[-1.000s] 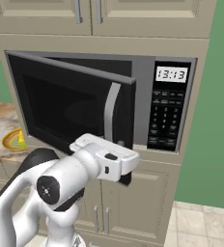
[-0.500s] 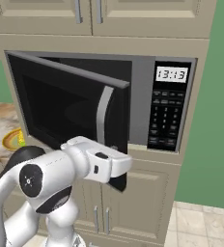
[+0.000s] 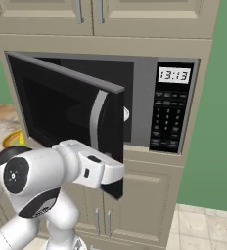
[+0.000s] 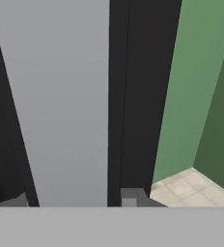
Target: Pick the corn from the counter and place it in the microwave. Then turn on the microwave.
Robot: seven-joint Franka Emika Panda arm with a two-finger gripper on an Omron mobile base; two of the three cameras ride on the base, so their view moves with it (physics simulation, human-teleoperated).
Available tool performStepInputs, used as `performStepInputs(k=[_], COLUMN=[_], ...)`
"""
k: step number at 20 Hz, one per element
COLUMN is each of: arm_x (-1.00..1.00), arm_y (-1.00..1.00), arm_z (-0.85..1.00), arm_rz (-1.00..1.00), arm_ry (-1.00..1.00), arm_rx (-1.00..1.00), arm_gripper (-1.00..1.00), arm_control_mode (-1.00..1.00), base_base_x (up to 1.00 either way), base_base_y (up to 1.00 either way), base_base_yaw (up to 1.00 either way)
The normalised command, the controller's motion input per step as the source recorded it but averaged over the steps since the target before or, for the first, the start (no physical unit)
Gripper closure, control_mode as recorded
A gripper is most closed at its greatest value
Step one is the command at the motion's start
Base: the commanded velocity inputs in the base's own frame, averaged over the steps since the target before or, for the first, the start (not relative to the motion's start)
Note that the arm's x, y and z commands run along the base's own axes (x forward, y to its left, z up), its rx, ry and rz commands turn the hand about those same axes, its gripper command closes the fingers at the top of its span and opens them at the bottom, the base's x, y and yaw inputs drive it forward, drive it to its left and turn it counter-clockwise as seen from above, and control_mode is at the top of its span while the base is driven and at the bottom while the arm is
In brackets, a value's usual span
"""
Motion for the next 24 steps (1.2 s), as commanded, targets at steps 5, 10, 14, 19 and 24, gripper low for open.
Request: performStepInputs(k=[5,10,14,19,24], arm_x=[-0.28,-0.28,-0.24,-0.23,-0.06], arm_y=[0.47,0.46,0.47,0.48,0.41], arm_z=[-0.21,-0.18,-0.20,-0.20,-0.27], arm_rz=[-0.10,-0.10,-0.10,-0.10,-0.10], arm_ry=[-0.16,-0.18,-0.18,-0.20,-0.22], arm_rx=[-0.11,-0.10,-0.11,-0.12,-0.12], arm_gripper=[1.00,1.00,1.00,-1.00,-1.00], arm_control_mode=[-1.00,-1.00,-1.00,-1.00,-1.00], base_base_x=[0.00,0.00,0.00,0.00,0.00], base_base_y=[0.00,0.00,0.00,0.00,0.00], base_base_yaw=[0.00,0.00,0.00,0.00,0.00])
